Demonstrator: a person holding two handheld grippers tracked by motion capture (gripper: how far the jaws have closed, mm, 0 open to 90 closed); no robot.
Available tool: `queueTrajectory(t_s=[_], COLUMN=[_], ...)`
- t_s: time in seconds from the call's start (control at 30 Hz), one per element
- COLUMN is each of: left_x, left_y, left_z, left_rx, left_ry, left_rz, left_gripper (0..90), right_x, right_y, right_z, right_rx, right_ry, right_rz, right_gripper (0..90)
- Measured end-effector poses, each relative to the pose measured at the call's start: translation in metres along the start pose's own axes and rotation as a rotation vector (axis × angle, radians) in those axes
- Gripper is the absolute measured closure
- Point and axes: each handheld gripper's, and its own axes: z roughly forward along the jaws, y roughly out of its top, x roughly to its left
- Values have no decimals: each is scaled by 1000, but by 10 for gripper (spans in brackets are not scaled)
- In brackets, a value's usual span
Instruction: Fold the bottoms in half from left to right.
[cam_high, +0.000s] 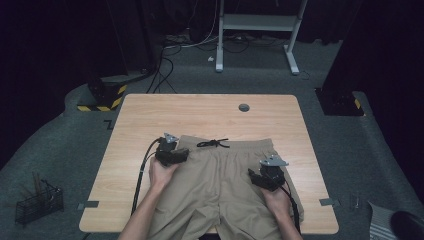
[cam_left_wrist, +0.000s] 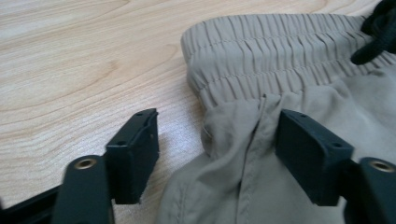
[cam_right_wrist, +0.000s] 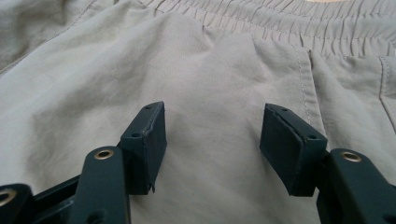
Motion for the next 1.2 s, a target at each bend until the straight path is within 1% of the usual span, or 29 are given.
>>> queueTrajectory(t_s=[0.03, 0.07, 0.1, 0.13, 0.23, 0.27, 0.3, 0.33, 0.37, 0.4, 0.43, 0.5, 0.57, 0.67, 0.73, 0.77, 0.83, 0.9, 1.0, 1.03, 1.07, 1.1, 1.17, 1.2], left_x=[0, -1, -1, -2, -3, -2, -1, -1, -1, -1, -1, -1, -1, -2, -1, -1, -2, -2, -2, -3, -4, -4, -9, -10], left_y=[0, 0, 0, 0, 0, 1, 2, 2, 2, 2, 2, 2, 3, 7, 10, 10, 12, 13, 16, 17, 21, 21, 27, 29], left_z=[0, -1, -1, -2, -3, -3, -3, -4, -5, -6, -6, -9, -13, -20, -27, -27, -32, -37, -43, -44, -49, -49, -56, -57], left_rx=[0, 0, -1, -6, -10, -3, 7, 9, 10, 11, 11, 9, 5, -18, -44, -44, -56, -68, -76, -76, -82, -82, -101, -101], left_ry=[0, -10, -19, -29, -39, -45, -55, -60, -60, -72, -72, -92, -101, -116, -142, -142, -160, -175, -194, -195, -198, -198, -217, -224], left_rz=[0, 6, 17, 23, 23, 25, 29, 33, 44, 46, 46, 32, 29, 35, 20, 20, 15, 11, 1, 0, 15, 15, 24, 23], left_gripper=[368, 368, 424, 543, 643, 643, 720, 720, 753, 823, 836, 846, 857, 866, 870, 871, 871, 871, 872, 872, 872, 872, 872, 872], right_x=[0, 0, 0, 0, 0, 0, 1, 1, 2, 1, 1, 1, 1, 1, 1, 1, 0, -1, -1, 2, 5, 8, 15, 19], right_y=[0, 0, 0, 0, 0, 0, 0, 0, 0, 0, 0, 0, 0, 0, 0, 0, 0, 0, 2, 6, 8, 11, 17, 20], right_z=[0, 0, 0, 0, 0, 0, 0, 0, 0, 0, 0, 0, 0, 0, 0, 0, 0, 0, 1, 0, -2, -3, -1, 1], right_rx=[0, -1, -1, 1, -1, -1, -3, -3, -3, -2, -2, -2, -2, -3, -1, -1, 0, 4, 4, 5, -9, -20, -26, -23], right_ry=[0, -1, -2, 2, -3, -3, -10, -10, -9, -9, -6, -5, -6, -10, -4, -4, 0, 11, 18, 30, 44, 67, 98, 108], right_rz=[0, -3, -4, 2, -5, -5, -10, -10, -11, -11, -8, -6, -7, -11, -6, -6, 0, 16, 11, 11, 7, 8, -12, -25], right_gripper=[406, 405, 405, 405, 403, 403, 403, 403, 403, 403, 403, 403, 403, 402, 401, 401, 402, 406, 430, 430, 434, 435, 435, 435])
